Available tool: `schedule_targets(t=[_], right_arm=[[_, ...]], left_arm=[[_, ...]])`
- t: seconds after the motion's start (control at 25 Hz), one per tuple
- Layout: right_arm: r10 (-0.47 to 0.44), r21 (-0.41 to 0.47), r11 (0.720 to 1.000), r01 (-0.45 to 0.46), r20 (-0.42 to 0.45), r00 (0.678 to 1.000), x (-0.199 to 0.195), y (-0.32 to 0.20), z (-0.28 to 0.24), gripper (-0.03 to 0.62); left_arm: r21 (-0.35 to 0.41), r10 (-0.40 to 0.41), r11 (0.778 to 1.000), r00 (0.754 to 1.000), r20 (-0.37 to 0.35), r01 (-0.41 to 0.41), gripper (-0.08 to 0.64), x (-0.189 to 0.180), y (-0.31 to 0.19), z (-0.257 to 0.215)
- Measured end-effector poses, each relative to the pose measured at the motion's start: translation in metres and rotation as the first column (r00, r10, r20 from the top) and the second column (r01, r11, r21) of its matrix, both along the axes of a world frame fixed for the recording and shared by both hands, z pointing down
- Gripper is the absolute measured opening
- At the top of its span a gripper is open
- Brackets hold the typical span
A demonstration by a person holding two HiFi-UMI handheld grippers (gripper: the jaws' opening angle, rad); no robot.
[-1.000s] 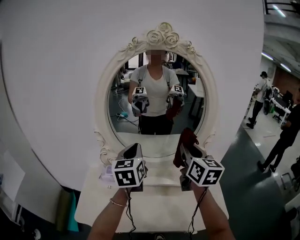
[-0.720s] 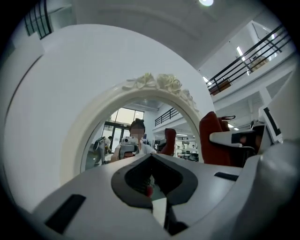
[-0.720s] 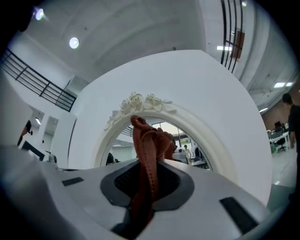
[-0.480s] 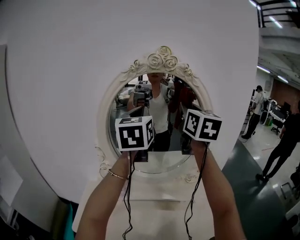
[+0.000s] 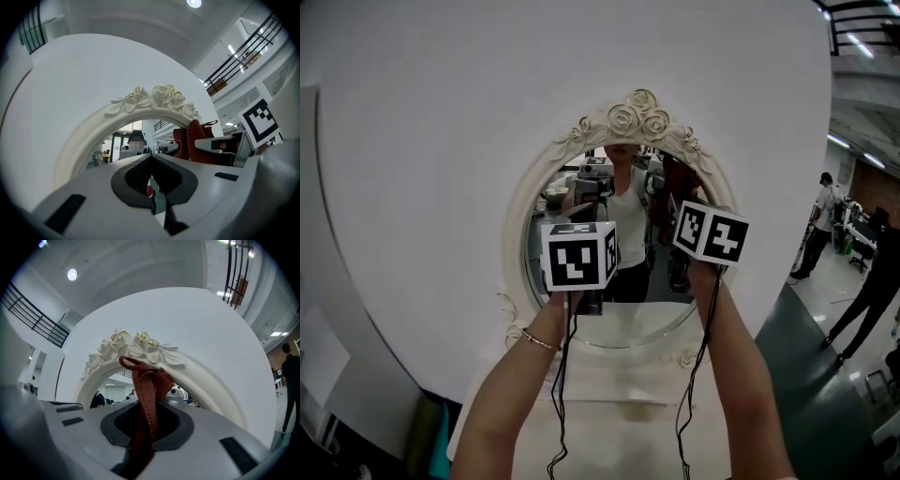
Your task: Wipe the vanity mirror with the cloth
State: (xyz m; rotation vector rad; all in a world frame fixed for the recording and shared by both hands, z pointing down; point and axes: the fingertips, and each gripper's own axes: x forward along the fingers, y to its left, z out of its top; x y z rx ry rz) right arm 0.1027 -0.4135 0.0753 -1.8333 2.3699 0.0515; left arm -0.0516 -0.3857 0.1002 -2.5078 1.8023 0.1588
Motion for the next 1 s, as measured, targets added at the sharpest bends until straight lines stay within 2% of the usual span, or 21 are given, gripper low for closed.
schedule_targets(t=[0.28,0.8,1.0], right_arm=[[-0.039,0.036,0.999,0.039,0.018,0.999,-0.036,-0.006,-0.013,0.061],[-0.202,0.066,0.976,0.205,-0.059,0.978,-0.183,-0.01,-0.01,0.061],[-0.258,0.056,0.964,0.26,-0.052,0.965,-0.221,-0.01,-0.002,0.061]], left_arm=[[-0.011,-0.045,0.999,0.999,-0.004,0.045,0.003,-0.037,0.001,0.01],[-0.054,-0.181,0.982,0.983,-0.021,0.179,0.003,-0.142,0.006,0.035],[-0.085,-0.235,0.969,0.972,-0.024,0.232,0.003,-0.176,0.012,0.05]])
